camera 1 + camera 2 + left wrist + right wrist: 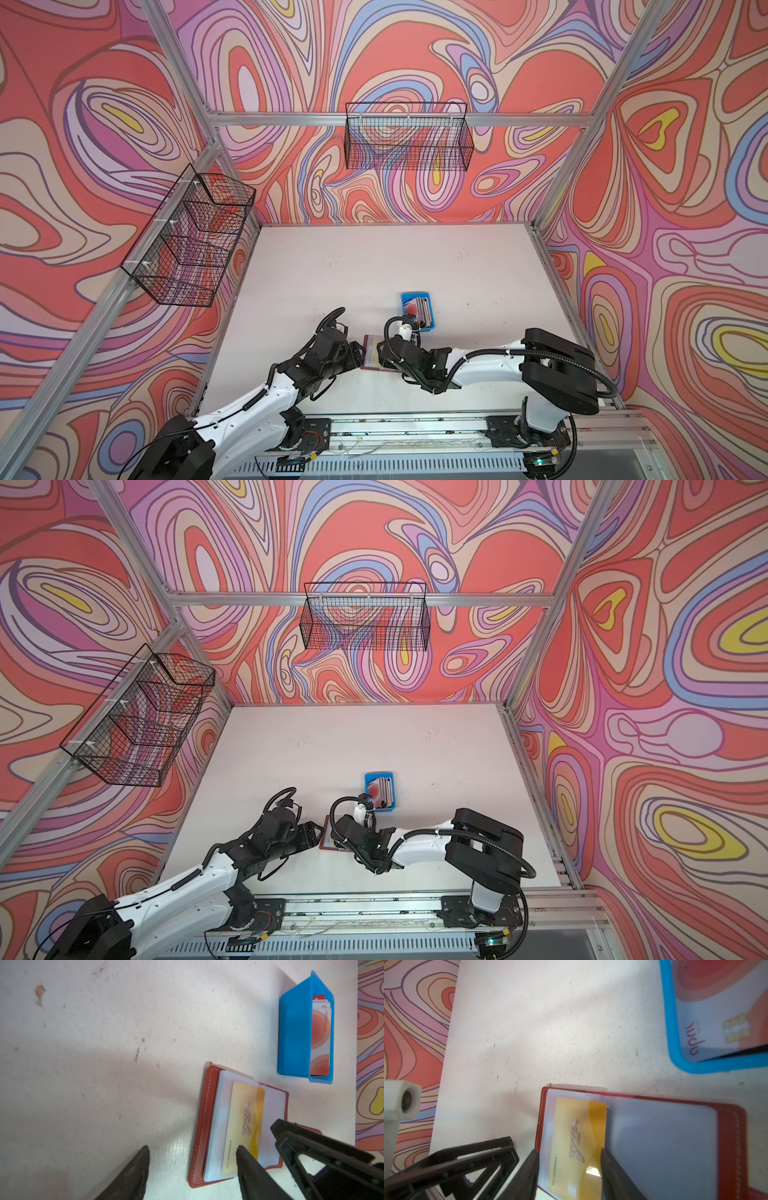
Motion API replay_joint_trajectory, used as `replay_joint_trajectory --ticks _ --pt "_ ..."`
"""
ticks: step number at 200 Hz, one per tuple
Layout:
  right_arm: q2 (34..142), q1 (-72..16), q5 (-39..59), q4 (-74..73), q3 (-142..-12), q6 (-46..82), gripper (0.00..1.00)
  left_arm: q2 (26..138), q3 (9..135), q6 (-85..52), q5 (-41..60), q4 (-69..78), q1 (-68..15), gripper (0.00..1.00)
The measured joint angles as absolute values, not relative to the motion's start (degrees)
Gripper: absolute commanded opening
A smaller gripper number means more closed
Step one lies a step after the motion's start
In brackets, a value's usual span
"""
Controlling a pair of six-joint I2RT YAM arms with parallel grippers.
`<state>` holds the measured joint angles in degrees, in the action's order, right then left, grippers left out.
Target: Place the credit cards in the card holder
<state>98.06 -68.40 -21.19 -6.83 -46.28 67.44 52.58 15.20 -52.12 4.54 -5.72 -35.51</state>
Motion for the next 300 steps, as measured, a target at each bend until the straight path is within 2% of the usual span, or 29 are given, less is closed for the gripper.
replay_joint_trajectory --ticks 35,67,254,300 --pt "101.2 -69.1 -20.7 -8.3 -46.3 67.8 0.5 52.8 14.9 -52.1 5.0 -5.3 -35.5 0.68" --pt "103.7 -69.2 -20.3 -11.3 -47.4 67.9 0.43 53.4 14.8 -52.1 5.8 -4.6 -35.5 0.68" --pt "107.7 -69.8 -17.8 -19.3 -48.6 67.7 0.22 54.8 13.2 -52.2 7.7 0.3 -35.0 0.6" --pt "108.0 -69.8 -17.1 -22.3 -47.6 67.6 0.22 54.0 12.5 -52.5 7.7 0.8 -34.9 0.59"
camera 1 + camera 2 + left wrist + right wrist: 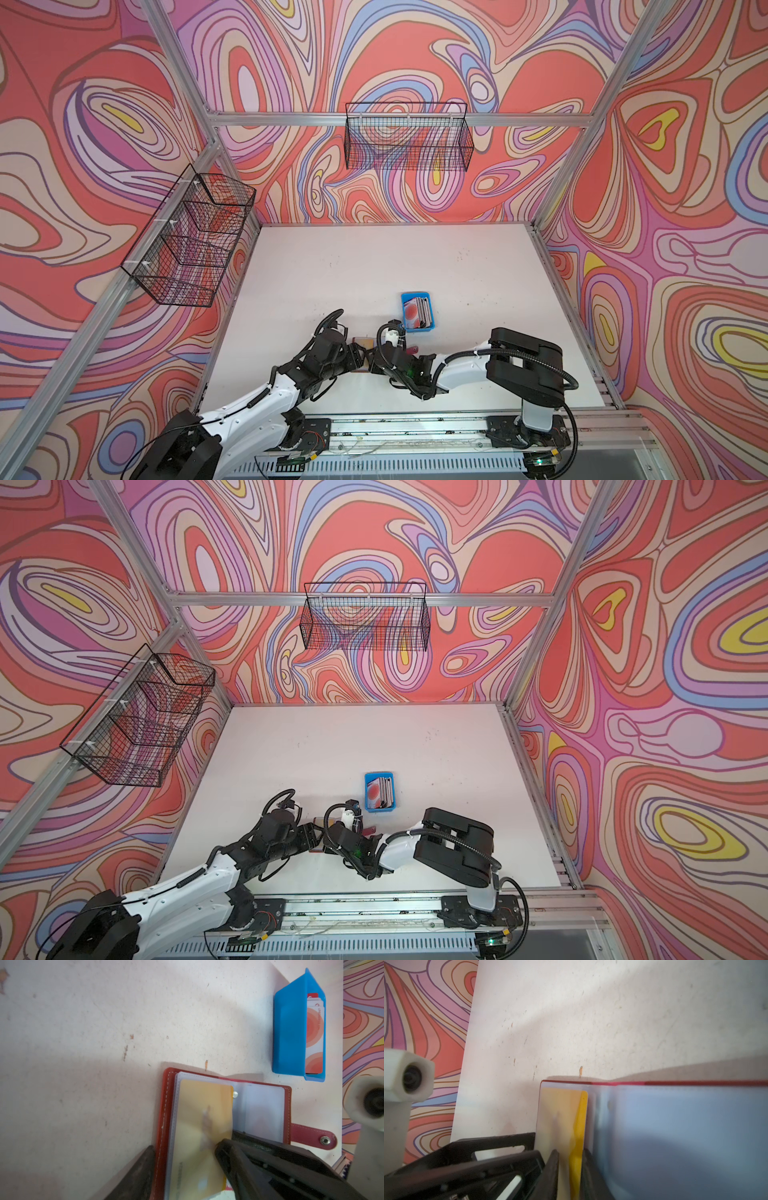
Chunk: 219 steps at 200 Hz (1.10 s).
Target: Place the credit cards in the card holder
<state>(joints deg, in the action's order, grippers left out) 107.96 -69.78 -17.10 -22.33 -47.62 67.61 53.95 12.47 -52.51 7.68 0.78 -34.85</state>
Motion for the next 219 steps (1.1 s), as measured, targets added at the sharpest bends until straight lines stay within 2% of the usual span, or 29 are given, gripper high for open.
replay_joint_trajectory --ticks 45,86,141,185,219 --pt "107.2 -69.8 -17.3 -22.1 -47.2 67.5 0.37 51.9 12.4 -52.6 6.5 0.0 -34.8 0.62" --pt "99.4 -70.2 -19.1 -17.0 -44.5 67.0 0.44 47.4 13.7 -52.1 4.3 -5.5 -34.9 0.64" --pt "85.1 -70.2 -25.4 -7.8 -40.8 66.9 0.46 42.7 15.4 -52.1 -0.4 -12.0 -34.9 0.64" --pt "75.2 -70.2 -30.6 2.8 -37.3 67.8 0.41 44.9 15.4 -52.1 -1.1 -14.0 -34.8 0.63" --pt "71.5 -68.3 -29.5 4.4 -32.2 68.0 0.42 47.0 15.4 -52.1 -0.8 -13.5 -34.8 0.63"
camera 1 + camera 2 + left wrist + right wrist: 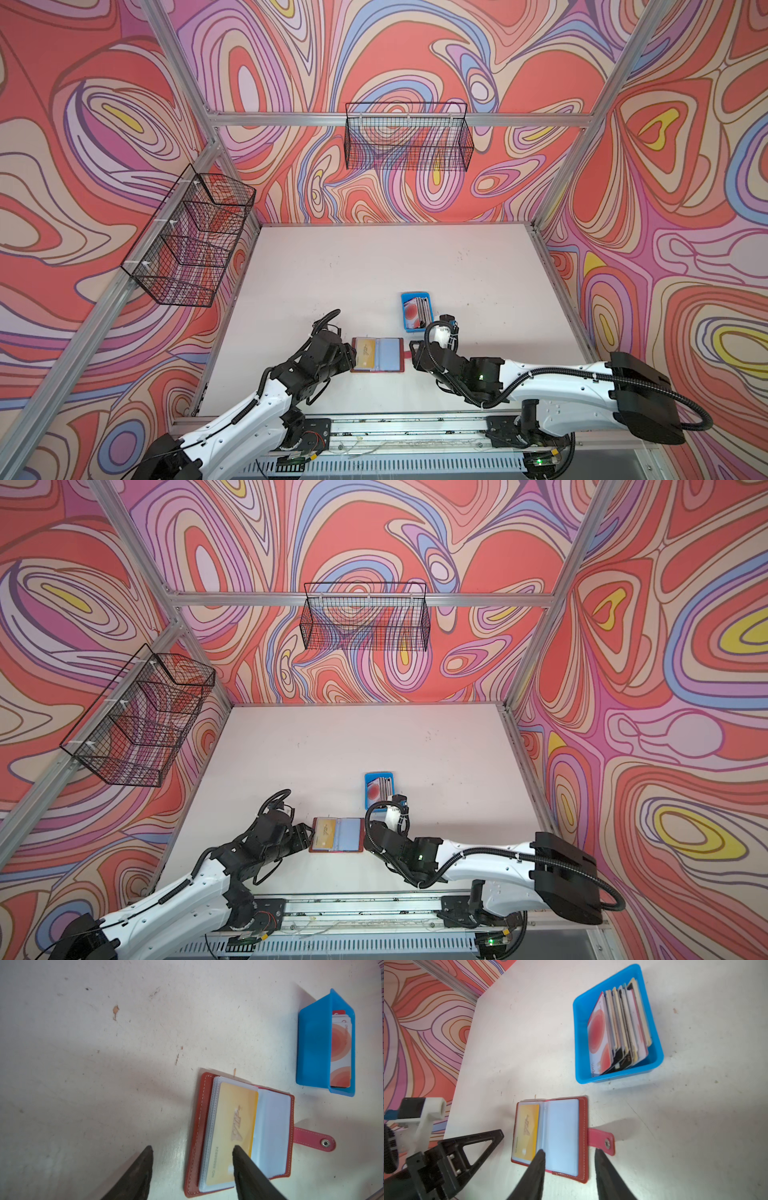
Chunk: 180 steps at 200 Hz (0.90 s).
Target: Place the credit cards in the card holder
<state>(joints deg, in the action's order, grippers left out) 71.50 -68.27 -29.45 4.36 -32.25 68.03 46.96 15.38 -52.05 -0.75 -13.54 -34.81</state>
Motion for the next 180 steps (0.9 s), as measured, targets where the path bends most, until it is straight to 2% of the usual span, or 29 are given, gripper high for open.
replay_joint_trajectory --ticks 23,48,154,180 --pt "71.5 -64.6 -25.3 1.3 -28.0 67.7 0.4 48.2 15.4 -52.1 0.3 -12.4 -34.8 0.62" --pt "71.8 -61.6 -21.4 -2.5 -24.5 67.1 0.32 49.7 15.4 -52.1 1.3 -11.4 -34.8 0.61" --pt "80.2 -58.6 -13.4 -14.8 -24.3 65.4 0.28 50.9 15.4 -52.1 3.3 -9.5 -34.8 0.61" --pt "81.4 -58.4 -12.6 -15.8 -24.3 65.3 0.23 51.6 15.4 -52.1 3.6 -9.2 -34.8 0.61"
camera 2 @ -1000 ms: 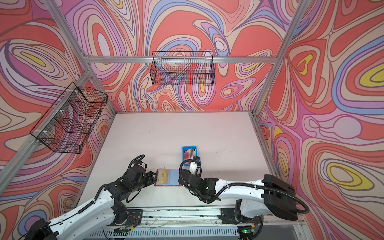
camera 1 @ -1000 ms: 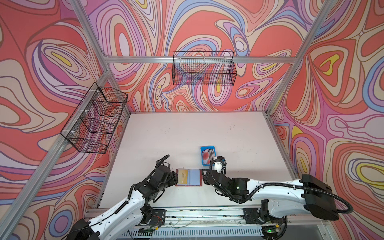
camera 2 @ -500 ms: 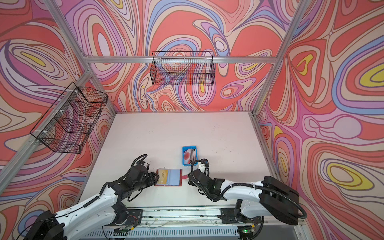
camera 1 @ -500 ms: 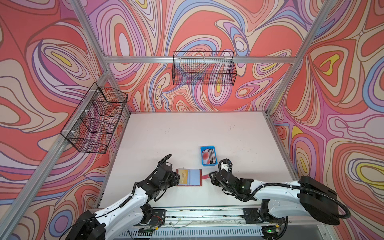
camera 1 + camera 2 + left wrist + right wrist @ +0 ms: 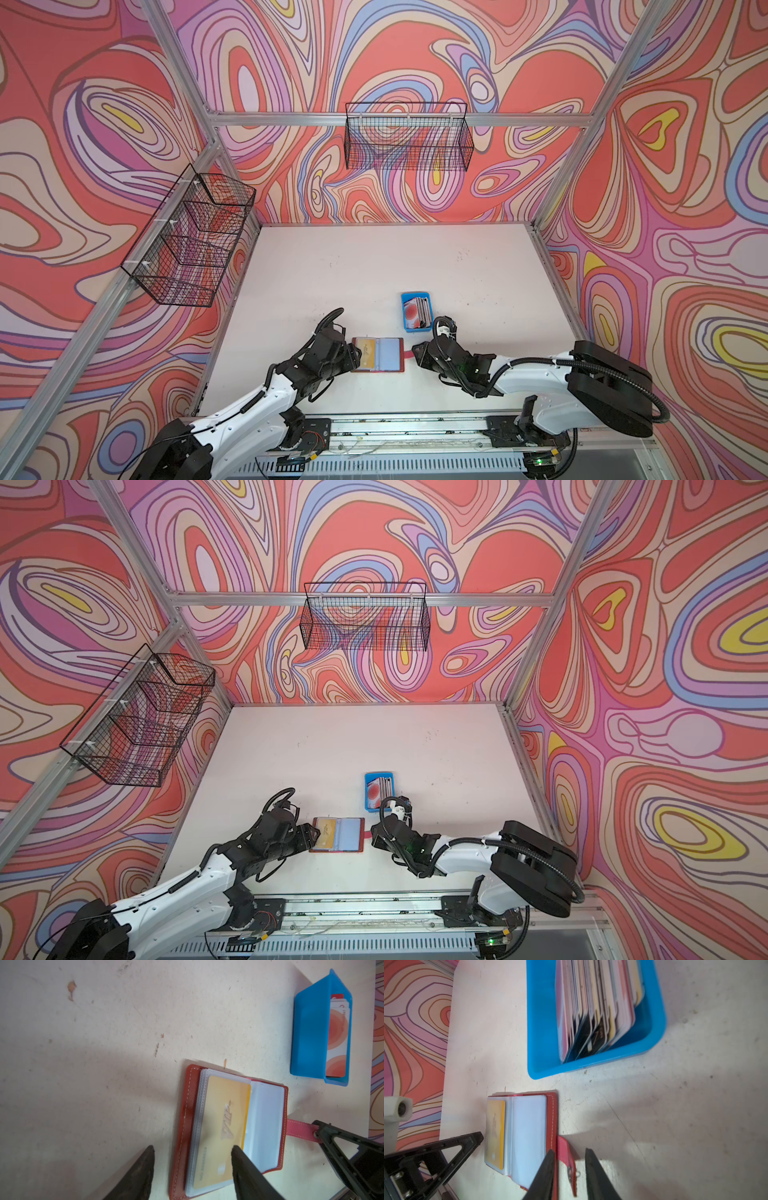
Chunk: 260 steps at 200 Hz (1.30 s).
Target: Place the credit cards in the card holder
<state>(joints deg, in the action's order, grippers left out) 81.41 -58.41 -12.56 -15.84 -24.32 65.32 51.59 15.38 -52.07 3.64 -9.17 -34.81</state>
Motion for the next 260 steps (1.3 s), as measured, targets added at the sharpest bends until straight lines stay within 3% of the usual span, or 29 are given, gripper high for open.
replay_joint_trajectory --ticks 55,145,212,260 --pt "82.8 -58.2 -11.7 -17.3 -24.4 64.9 0.0 53.9 15.4 -52.1 5.1 -6.9 -34.8 0.61" --pt "87.3 -58.2 -9.6 -19.4 -25.7 64.5 0.0 57.7 15.4 -52.1 10.1 -0.5 -34.8 0.61" --pt "90.2 -58.2 -9.0 -20.0 -28.1 63.9 0.0 50.2 15.4 -52.0 14.0 1.9 -34.8 0.64" --pt "92.4 -59.0 -9.0 -20.3 -29.6 63.6 0.0 54.3 15.4 -51.6 18.8 6.7 -34.8 0.62"
